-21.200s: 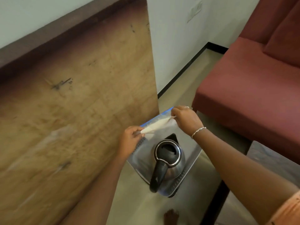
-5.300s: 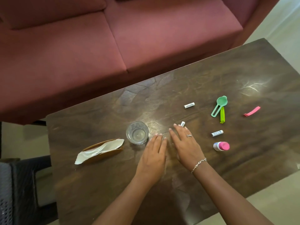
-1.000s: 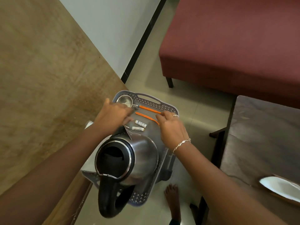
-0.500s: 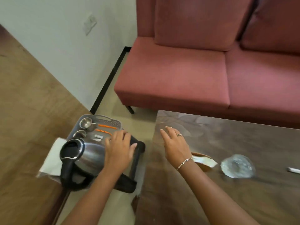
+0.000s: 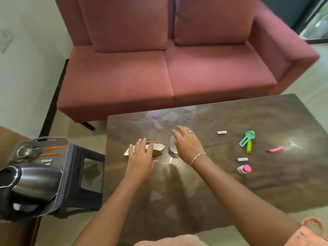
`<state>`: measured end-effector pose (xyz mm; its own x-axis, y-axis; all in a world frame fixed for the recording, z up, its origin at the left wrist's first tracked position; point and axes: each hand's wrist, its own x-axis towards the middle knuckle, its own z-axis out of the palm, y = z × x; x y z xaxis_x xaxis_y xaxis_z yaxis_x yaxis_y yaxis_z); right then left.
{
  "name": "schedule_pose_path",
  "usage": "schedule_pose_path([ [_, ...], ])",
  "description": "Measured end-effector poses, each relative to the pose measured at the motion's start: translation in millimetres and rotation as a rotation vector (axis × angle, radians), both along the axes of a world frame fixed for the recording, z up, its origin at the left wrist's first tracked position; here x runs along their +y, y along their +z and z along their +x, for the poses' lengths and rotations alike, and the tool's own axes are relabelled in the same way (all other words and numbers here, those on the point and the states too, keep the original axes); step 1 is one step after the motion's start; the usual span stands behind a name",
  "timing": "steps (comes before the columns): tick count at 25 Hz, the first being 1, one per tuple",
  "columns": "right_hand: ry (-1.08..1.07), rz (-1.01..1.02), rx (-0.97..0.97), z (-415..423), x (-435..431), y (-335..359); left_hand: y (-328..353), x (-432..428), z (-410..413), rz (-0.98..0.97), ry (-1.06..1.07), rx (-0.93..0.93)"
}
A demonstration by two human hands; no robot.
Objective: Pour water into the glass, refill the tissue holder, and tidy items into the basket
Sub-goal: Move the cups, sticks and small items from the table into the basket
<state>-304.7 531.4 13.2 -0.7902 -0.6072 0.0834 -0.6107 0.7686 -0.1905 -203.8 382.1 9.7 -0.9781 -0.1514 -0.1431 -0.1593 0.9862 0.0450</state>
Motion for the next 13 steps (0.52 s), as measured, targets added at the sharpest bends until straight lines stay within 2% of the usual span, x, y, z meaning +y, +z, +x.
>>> schedule_pose_path([
  [6,-0.181,-0.007,-0.039,12,57,-1,-3,29,-14,-0.063,-0.207,-0.016],
  [13,-0.300,-0.022,-0.168,7,139,-9,-9,77,-33,0.019,-0.312,-0.034],
])
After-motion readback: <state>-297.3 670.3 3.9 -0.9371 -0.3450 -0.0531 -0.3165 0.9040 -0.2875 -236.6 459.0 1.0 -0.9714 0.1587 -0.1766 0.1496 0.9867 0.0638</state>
